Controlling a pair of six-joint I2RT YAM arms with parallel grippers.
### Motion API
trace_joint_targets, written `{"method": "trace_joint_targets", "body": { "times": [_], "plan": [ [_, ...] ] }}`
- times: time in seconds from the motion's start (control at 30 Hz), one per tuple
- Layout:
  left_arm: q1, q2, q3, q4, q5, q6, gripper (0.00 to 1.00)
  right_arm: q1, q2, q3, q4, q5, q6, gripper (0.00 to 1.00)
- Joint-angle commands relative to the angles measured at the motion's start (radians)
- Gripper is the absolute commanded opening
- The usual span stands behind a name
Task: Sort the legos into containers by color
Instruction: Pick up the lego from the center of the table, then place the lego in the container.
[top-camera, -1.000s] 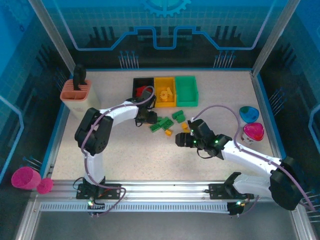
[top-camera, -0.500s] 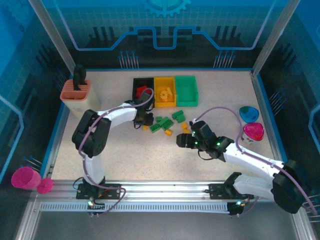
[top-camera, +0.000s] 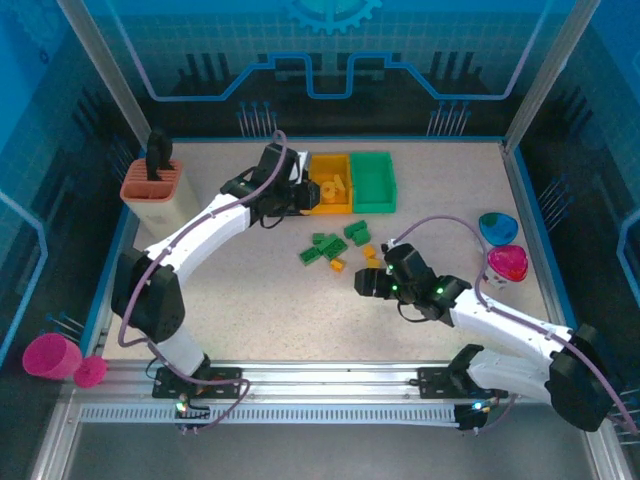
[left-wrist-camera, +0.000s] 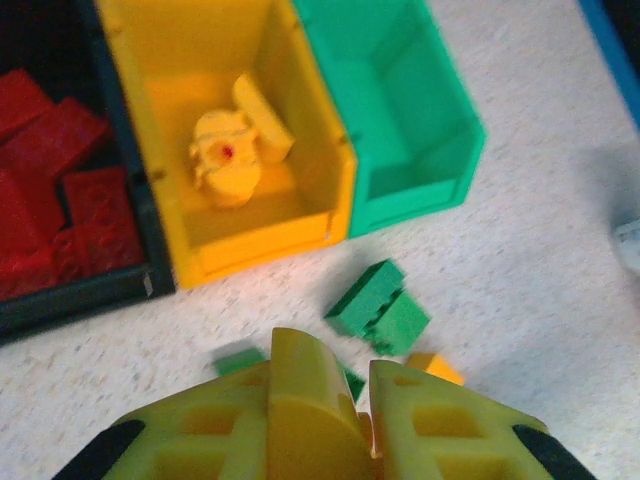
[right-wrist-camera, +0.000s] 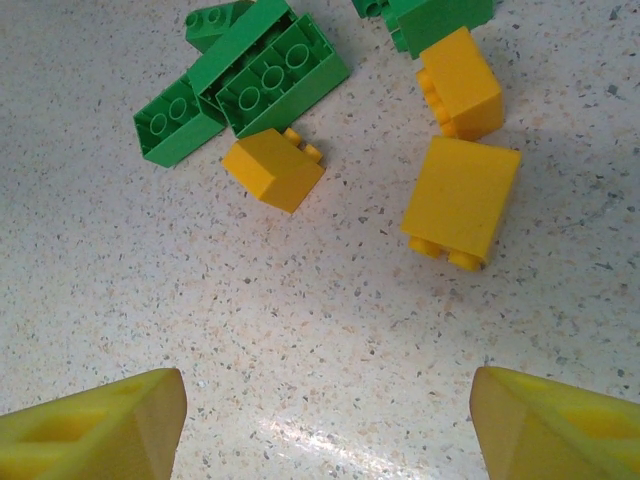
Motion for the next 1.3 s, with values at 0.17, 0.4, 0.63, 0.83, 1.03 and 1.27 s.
{"method": "trace_joint_targets", "body": {
  "times": [0.17, 0.4, 0.63, 0.83, 1.03, 1.27],
  "plan": [
    [-0.003, 0.244, 0.222, 0.058, 0.032, -0.023, 0.16, 0.011, -0.097, -0.036, -0.058, 0.036, 0.023, 0.76],
    [0.004, 0.456, 0.43, 0.004, -0.035, -0.01, 0.16, 0.016, -0.184, -0.09, -0.092, 0.038, 0.056, 0.76],
    [0.011, 0.565, 0.55, -0.015, -0.072, 0.0, 0.17, 0.023, -0.231, -0.117, -0.115, 0.044, 0.07, 0.76],
    [0.025, 0.658, 0.661, -0.056, -0.059, 0.0, 0.22, 0.029, -0.223, -0.1, -0.125, 0.049, 0.063, 0.76],
    [0.039, 0.721, 0.738, -0.094, -0.043, 0.017, 0.26, 0.038, -0.222, -0.091, -0.13, 0.054, 0.065, 0.76],
    [0.032, 0.509, 0.529, 0.036, 0.003, -0.025, 0.62, 0.048, -0.208, -0.08, -0.151, 0.084, 0.059, 0.76]
  ]
}}
